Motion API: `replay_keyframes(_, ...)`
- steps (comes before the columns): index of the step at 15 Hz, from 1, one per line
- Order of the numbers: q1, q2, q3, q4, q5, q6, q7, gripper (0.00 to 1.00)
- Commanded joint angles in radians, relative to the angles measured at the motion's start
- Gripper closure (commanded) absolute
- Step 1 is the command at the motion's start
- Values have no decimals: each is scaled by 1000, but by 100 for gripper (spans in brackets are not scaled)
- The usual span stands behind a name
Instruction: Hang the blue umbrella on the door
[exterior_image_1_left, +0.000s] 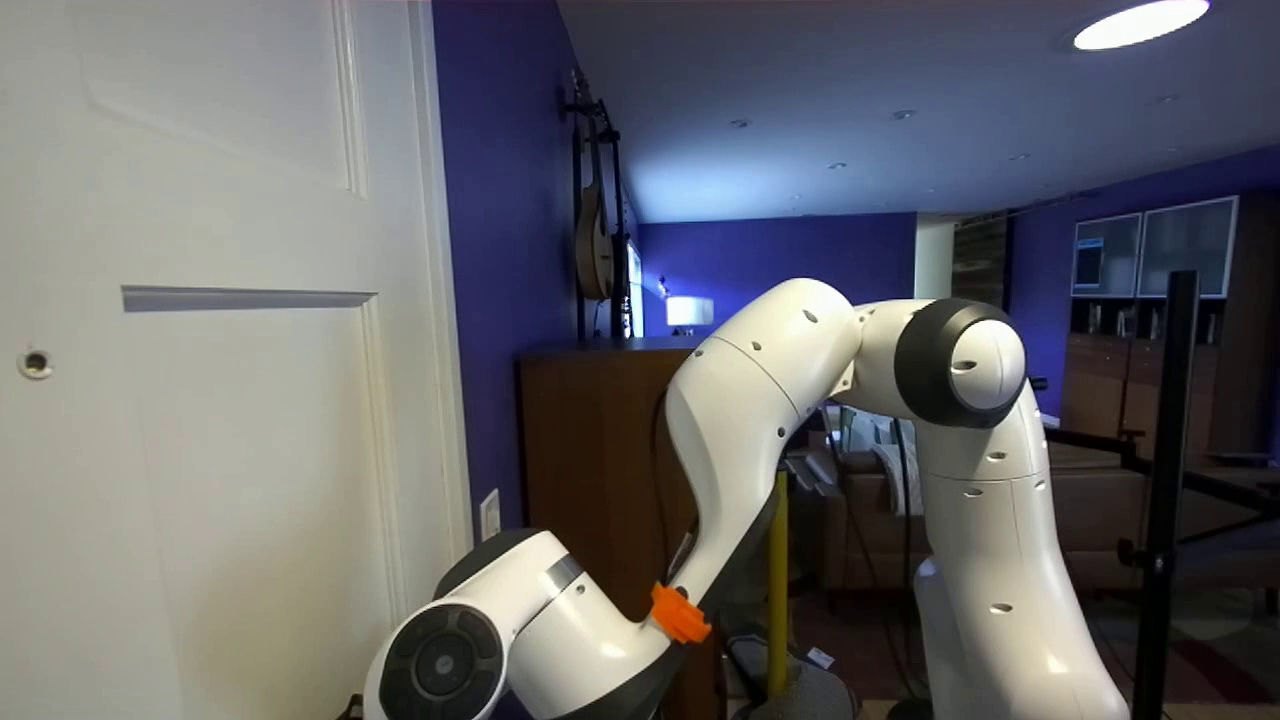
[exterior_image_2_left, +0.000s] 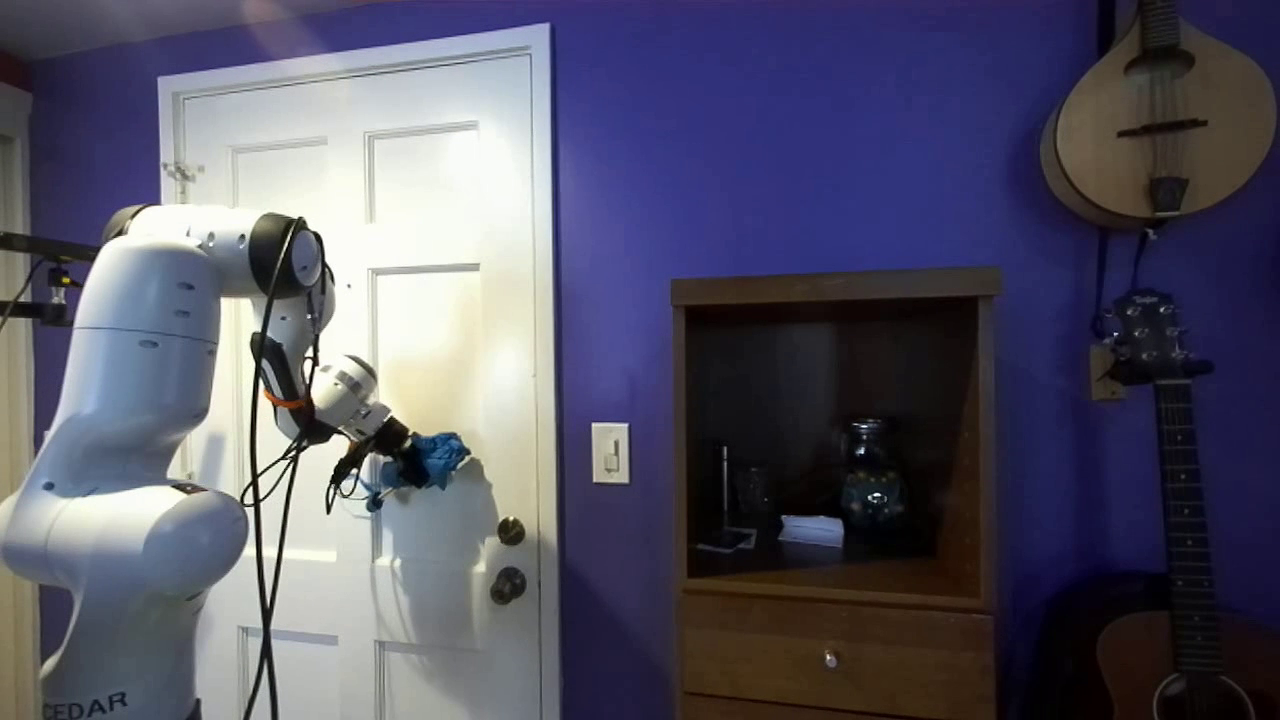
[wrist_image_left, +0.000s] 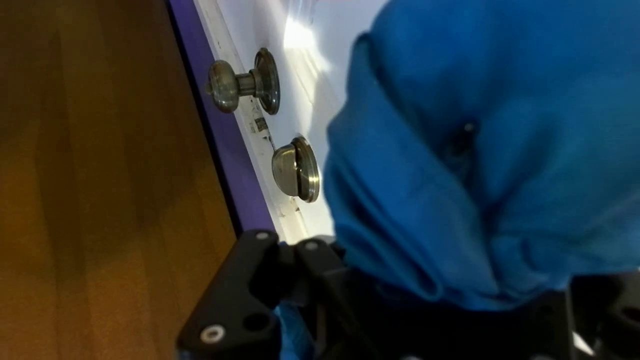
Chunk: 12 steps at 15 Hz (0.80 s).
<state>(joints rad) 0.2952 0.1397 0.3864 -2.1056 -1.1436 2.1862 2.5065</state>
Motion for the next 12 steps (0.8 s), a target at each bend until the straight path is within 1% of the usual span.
replay_keyframes(1,30,10,-23,36,36,-24,-47,69)
replay_keyframes(5,30,0,-28,32,43,-11,-65,41)
replay_keyframes(6,29,0,-29,32,52,-13,-74,34)
replay_keyframes(7,27,0,-30,31,62,4,-88,26)
replay_keyframes(8,26,0,-30,31,78,6,-108,20)
replay_keyframes(9,22,-1,-31,29,94,22,-125,12)
replay_keyframes(10,21,-2,-32,26,106,37,-142,6)
replay_keyframes(12,18,-4,-36,23,132,65,-180,0)
